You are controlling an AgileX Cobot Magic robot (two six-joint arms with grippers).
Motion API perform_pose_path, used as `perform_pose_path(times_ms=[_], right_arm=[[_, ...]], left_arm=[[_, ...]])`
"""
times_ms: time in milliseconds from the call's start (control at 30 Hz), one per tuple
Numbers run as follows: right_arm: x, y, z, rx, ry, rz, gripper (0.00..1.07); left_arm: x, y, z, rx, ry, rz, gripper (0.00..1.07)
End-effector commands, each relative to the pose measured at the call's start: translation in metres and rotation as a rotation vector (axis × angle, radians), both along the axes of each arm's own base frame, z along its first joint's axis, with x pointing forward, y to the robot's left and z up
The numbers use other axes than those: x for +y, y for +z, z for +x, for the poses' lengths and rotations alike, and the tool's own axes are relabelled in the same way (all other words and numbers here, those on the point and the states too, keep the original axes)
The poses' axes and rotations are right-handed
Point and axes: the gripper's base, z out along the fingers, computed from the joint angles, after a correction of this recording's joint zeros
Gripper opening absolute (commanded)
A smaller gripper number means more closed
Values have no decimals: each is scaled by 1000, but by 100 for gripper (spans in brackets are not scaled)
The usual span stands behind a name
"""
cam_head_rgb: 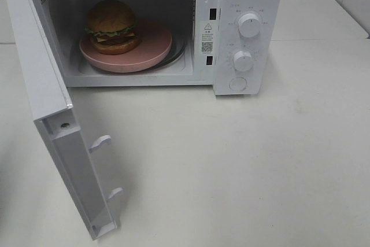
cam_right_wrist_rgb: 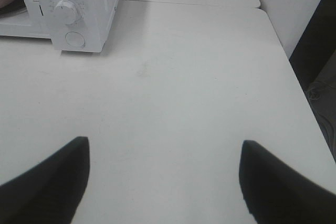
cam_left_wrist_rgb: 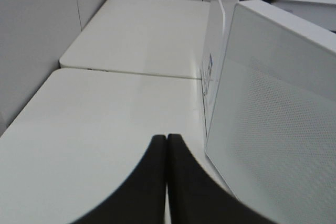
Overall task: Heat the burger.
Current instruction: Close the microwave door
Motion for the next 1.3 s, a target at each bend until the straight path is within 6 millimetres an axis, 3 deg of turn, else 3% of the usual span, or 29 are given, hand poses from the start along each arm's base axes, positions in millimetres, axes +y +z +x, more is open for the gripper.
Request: perform_pose_path(times_ms=[33,500,667,1067,1300], right_arm=[[0,-1,-4,-23,-5,1,76],[0,-1,-4,-23,-5,1,76],[0,-1,-4,-23,-5,1,76],[0,-1,-4,-23,-5,1,76],[0,-1,-4,-23,-5,1,76]], left_arm=[[1,-1,6,-80,7,26,0],[-8,-28,36,-6,-98,-9,0],[-25,-36,47,-31,-294,42,0],[-29,-36,60,-38,-328,5,0],[-47,-35,59,-51,-350,23,0]])
